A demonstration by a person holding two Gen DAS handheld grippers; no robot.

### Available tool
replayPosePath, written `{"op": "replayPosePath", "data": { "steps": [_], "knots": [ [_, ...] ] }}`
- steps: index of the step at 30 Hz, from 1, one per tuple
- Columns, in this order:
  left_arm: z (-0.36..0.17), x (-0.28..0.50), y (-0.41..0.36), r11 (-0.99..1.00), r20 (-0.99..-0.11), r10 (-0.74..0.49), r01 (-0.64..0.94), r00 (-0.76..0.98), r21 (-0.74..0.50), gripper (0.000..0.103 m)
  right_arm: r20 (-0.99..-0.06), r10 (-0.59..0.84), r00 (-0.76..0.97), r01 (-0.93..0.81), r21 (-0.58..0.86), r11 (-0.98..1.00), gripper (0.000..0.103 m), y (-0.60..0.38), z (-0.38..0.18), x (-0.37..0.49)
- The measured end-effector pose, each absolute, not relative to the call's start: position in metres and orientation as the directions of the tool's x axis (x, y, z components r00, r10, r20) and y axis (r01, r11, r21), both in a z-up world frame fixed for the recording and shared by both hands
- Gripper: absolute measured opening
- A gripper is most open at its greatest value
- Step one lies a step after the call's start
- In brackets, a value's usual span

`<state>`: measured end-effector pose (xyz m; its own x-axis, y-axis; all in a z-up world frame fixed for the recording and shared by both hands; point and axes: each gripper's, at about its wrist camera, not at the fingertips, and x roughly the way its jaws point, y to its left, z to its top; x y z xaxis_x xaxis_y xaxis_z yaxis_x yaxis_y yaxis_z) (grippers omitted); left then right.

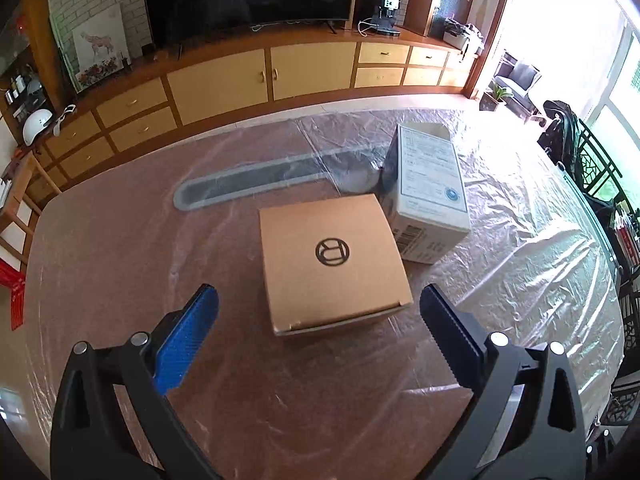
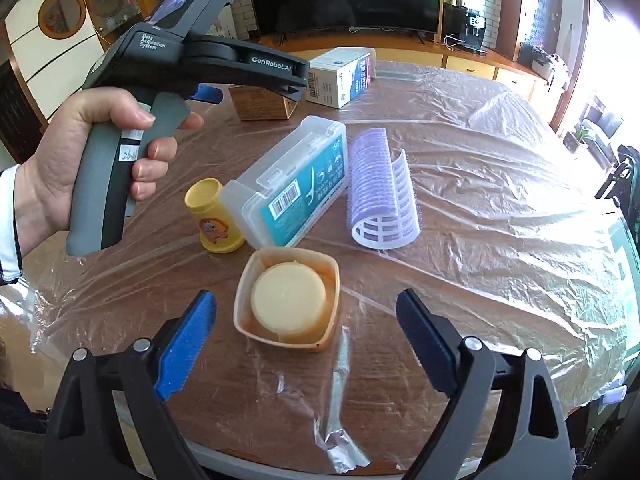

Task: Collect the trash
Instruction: 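Grasp the brown cardboard box with the left tool while the right tool grasps the cake tub, then carry the cardboard box and cake tub over the black bin with both tools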

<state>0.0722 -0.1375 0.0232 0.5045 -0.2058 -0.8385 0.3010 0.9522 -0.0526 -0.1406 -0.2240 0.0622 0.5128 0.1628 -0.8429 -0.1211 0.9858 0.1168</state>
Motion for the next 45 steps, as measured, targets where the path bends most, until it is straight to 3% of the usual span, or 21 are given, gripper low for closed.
{"op": "replayPosePath", "data": {
  "steps": [7, 11, 17, 20, 22, 24, 25, 26, 27, 45],
  "knots": [
    [0.023, 0.083, -0.136, 0.953, -0.836, -0.233, 0.287, 0.496, -0.095, 0.101, -0.825, 0.182, 0.535, -0.107, 0.148, 0.983, 0.090, -0.221, 0.062, -0.133],
    [0.024, 0.088, -0.132, 0.962, -0.824, -0.220, 0.254, 0.523, -0.095, 0.101, -0.817, 0.218, 0.533, -0.119, 0.182, 0.976, 0.079, -0.217, 0.061, -0.131],
    [0.025, 0.095, -0.140, 0.971, -0.823, -0.106, 0.237, 0.558, 0.035, 0.101, -0.836, 0.182, 0.518, -0.118, 0.141, 0.983, 0.066, -0.209, 0.056, -0.127],
    [0.025, 0.094, -0.143, 0.969, -0.824, -0.114, 0.246, 0.556, 0.032, 0.101, -0.842, 0.176, 0.510, -0.112, 0.138, 0.984, 0.057, -0.207, 0.053, -0.127],
    [0.024, 0.094, -0.144, 0.969, -0.824, -0.114, 0.246, 0.555, 0.032, 0.098, -0.843, 0.170, 0.510, -0.113, 0.130, 0.985, 0.052, -0.207, 0.053, -0.127],
    [0.021, 0.095, -0.146, 0.968, -0.835, -0.109, 0.250, 0.539, 0.035, 0.081, -0.843, 0.168, 0.511, -0.108, 0.131, 0.986, 0.047, -0.209, 0.052, -0.127],
    [0.020, 0.094, -0.148, 0.967, -0.839, -0.112, 0.253, 0.532, 0.031, 0.076, -0.843, 0.173, 0.509, -0.106, 0.138, 0.985, 0.047, -0.209, 0.051, -0.126],
    [0.018, 0.094, -0.147, 0.966, -0.846, -0.120, 0.256, 0.519, 0.021, 0.062, -0.843, 0.180, 0.508, -0.103, 0.148, 0.984, 0.047, -0.210, 0.051, -0.126],
    [0.017, 0.093, -0.148, 0.967, -0.851, -0.122, 0.255, 0.511, 0.014, 0.059, -0.842, 0.186, 0.506, -0.102, 0.156, 0.983, 0.046, -0.212, 0.052, -0.125],
    [0.035, 0.053, -0.128, 0.967, -0.824, -0.167, 0.253, 0.541, -0.030, 0.059, -0.827, 0.210, 0.522, -0.058, 0.210, 0.976, 0.045, -0.249, 0.075, -0.136]
  ]
}}
